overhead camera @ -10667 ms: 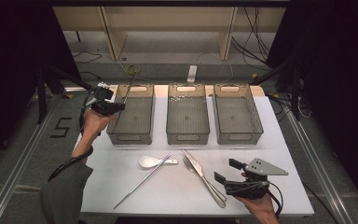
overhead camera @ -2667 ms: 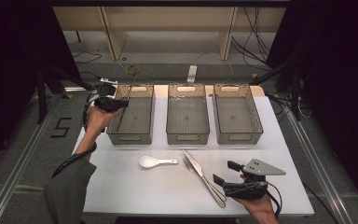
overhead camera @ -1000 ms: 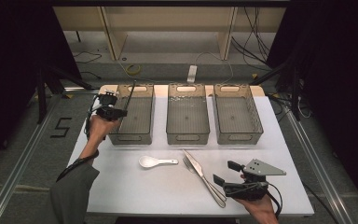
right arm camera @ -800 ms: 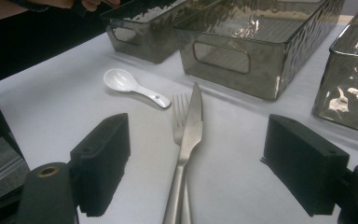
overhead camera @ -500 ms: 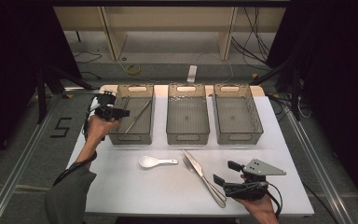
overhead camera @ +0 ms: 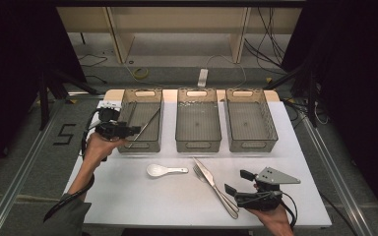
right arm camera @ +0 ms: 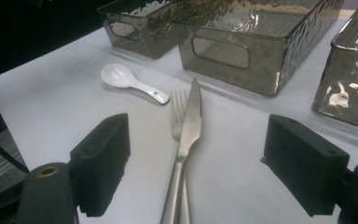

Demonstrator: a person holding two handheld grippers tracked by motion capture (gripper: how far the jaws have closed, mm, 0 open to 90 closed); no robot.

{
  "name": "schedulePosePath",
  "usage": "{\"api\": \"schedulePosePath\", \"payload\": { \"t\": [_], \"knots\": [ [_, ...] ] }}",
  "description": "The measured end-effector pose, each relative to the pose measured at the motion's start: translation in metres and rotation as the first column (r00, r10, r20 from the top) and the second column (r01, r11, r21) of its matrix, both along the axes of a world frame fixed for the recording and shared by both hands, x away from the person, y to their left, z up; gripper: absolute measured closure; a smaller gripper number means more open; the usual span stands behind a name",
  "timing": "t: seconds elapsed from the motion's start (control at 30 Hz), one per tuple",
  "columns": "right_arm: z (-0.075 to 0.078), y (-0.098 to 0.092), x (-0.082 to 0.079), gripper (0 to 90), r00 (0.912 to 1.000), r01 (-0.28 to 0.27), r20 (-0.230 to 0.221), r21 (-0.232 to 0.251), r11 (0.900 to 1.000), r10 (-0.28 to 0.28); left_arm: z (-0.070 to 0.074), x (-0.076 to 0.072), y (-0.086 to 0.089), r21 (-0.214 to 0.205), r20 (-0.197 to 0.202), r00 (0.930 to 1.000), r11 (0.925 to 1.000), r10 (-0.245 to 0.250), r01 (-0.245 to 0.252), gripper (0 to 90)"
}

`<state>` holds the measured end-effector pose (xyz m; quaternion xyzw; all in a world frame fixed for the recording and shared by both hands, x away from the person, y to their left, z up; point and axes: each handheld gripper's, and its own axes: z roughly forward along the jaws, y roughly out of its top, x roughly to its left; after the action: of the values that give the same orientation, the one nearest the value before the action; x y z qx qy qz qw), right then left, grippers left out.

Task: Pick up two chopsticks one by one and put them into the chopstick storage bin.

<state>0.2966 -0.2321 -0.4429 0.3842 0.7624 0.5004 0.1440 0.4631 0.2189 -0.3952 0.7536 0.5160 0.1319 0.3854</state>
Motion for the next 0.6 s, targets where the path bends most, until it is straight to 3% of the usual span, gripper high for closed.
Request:
{"api": "schedulePosePath", "payload": {
  "t": [0.2,0.3,0.43,0.6],
  "knots": [
    [-0.001,0.003,0.0,23.5,0.9999,-0.007,-0.009,-0.035,0.9994,0.006,-0.001,-0.019,-0.005,-0.046,0.015,0.9985,0.9975,-0.053,0.054,26.4],
    [-0.001,0.004,0.0,23.5,0.9999,-0.011,-0.009,-0.036,0.9993,0.01,0.001,-0.029,-0.009,-0.036,0.038,0.9963,0.9963,-0.077,0.078,26.0],
    [-0.001,0.004,0.0,23.5,0.9999,-0.012,-0.009,-0.035,0.9993,0.011,0.0,-0.038,-0.016,-0.026,0.039,0.9921,0.9924,-0.119,0.121,24.8],
    [-0.001,0.004,0.0,23.5,0.9999,-0.013,-0.011,-0.036,0.9993,0.013,-0.001,-0.046,-0.028,0.004,0.033,0.981,0.9816,-0.191,0.191,23.1]
  ]
}}
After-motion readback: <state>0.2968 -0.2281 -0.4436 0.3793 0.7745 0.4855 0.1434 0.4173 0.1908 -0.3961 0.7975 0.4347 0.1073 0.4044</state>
